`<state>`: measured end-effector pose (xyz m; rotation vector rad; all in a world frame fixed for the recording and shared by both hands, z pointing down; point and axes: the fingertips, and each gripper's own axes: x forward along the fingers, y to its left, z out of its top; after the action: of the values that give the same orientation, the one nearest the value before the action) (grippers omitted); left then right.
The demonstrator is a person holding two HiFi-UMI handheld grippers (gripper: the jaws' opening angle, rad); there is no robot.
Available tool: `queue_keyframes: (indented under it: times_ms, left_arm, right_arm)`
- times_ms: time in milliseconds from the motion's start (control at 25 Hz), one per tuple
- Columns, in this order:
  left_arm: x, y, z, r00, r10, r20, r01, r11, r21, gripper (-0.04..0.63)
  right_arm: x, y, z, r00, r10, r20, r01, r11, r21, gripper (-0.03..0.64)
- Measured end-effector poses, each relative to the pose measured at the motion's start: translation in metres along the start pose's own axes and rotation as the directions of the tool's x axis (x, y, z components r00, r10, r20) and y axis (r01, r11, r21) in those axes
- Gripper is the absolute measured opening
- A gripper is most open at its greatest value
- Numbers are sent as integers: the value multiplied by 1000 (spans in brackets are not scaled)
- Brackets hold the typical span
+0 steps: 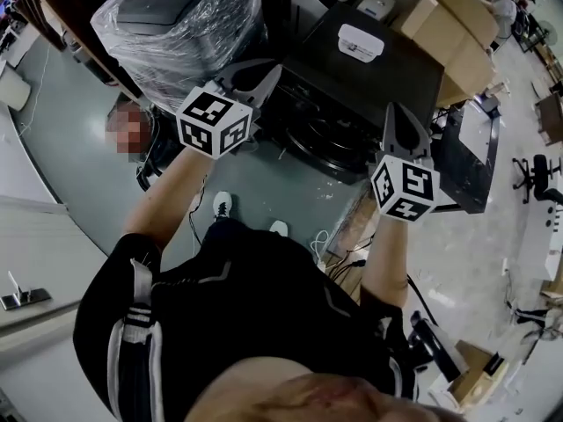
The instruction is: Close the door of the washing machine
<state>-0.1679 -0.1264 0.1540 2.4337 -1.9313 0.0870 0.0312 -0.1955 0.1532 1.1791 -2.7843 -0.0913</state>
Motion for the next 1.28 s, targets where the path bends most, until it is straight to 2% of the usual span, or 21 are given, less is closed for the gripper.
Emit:
queue_keyframes:
  times_ms: [80, 280, 520, 680, 920, 1000, 1120, 1280]
  left_arm:
    - [3, 16, -3, 1000, -17, 8, 17, 1000, -12, 3]
    - [5, 49, -5, 993, -114, -23, 114, 993, -14, 3]
    - [3, 119, -28, 988, -132, -73, 132, 991, -5, 3]
    - [5, 164, -60, 979, -142, -149, 149, 988, 33, 3]
    - [6, 222, -122, 959, -172, -223, 185, 982, 36, 3]
    - [6, 234, -143, 947, -206, -248, 217, 976, 17, 5]
    - [6, 245, -174, 917, -271, -294, 282, 959, -5, 5]
    - [4, 262, -225, 876, -284, -391, 310, 951, 4, 6]
  right_arm:
    - [10, 5, 4, 1000, -9, 2, 9, 1000, 1, 5]
    - [42, 30, 14, 1000, -17, -3, 17, 1000, -14, 5]
    - [81, 66, 6, 996, -54, -67, 52, 998, -27, 5]
    - [107, 89, -5, 993, -65, -103, 62, 998, -29, 5]
    - [135, 118, -26, 985, -90, -149, 88, 996, -22, 5]
    - [142, 126, -35, 981, -99, -167, 98, 995, -16, 5]
    - [151, 137, -50, 974, -106, -201, 106, 994, -8, 5]
    - [160, 156, -75, 962, -104, -252, 112, 994, 17, 5]
